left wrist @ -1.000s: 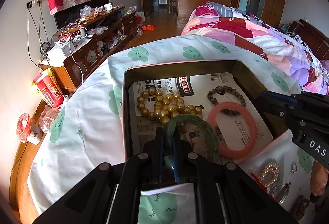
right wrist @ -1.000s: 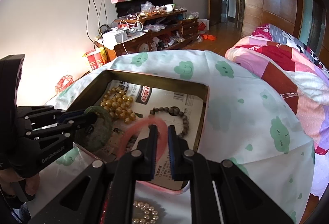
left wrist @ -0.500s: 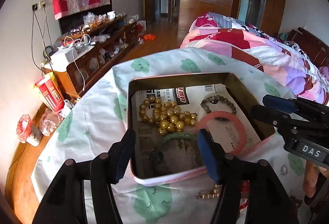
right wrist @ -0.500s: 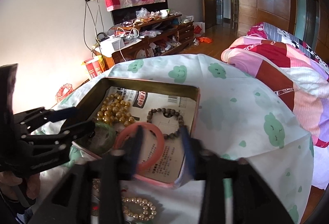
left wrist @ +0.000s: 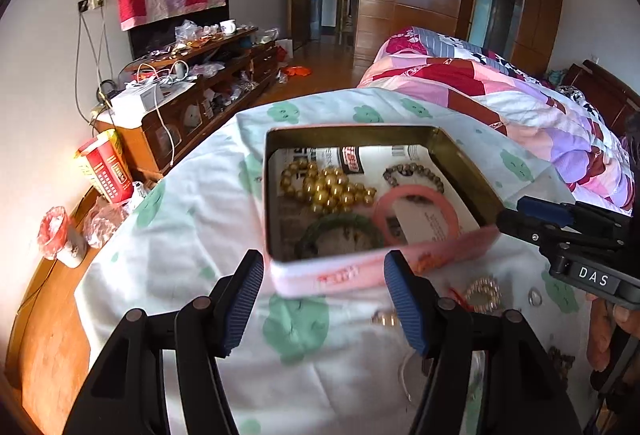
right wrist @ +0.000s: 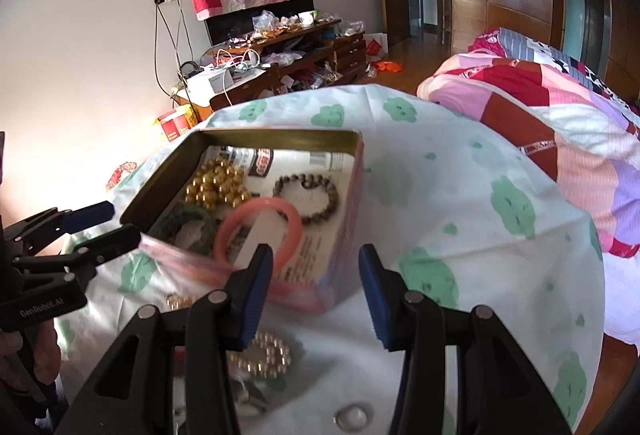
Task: Organize jewelry
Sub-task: 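Move both grippers back toward the pearl necklace and watch, then close the left gripper on the silver bangle beside the pearl necklace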
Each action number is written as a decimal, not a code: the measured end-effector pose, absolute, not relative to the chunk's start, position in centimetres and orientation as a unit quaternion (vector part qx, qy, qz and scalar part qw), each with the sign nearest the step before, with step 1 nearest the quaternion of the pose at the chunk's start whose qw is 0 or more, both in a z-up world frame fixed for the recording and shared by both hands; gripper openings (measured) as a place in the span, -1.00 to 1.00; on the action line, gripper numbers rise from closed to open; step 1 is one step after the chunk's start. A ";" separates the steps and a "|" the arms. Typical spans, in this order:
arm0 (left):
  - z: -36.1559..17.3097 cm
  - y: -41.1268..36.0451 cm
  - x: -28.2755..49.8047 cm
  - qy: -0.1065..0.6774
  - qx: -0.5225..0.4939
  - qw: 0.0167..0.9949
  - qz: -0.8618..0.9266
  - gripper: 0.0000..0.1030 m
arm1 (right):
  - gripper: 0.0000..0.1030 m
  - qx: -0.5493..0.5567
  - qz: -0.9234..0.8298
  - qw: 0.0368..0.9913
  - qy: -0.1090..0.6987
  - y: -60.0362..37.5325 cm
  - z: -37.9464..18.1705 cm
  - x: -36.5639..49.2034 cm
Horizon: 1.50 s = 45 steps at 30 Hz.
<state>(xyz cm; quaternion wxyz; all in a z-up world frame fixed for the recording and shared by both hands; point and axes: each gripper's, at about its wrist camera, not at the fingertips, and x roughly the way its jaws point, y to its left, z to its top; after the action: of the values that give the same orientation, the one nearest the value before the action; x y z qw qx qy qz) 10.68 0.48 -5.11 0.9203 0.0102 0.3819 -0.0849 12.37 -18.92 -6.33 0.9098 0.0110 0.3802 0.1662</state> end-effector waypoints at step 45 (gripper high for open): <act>-8.1 -1.8 5.9 0.420 0.001 0.894 -0.153 -0.95 | 0.12 0.058 0.151 0.902 0.400 -21.6 -9.6 5.3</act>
<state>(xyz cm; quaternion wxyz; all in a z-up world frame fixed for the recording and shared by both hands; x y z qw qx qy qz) 5.95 -1.83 -8.07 0.8944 0.0008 0.4202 -0.1532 5.28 -21.62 -9.61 0.9023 0.0585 0.3996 0.1505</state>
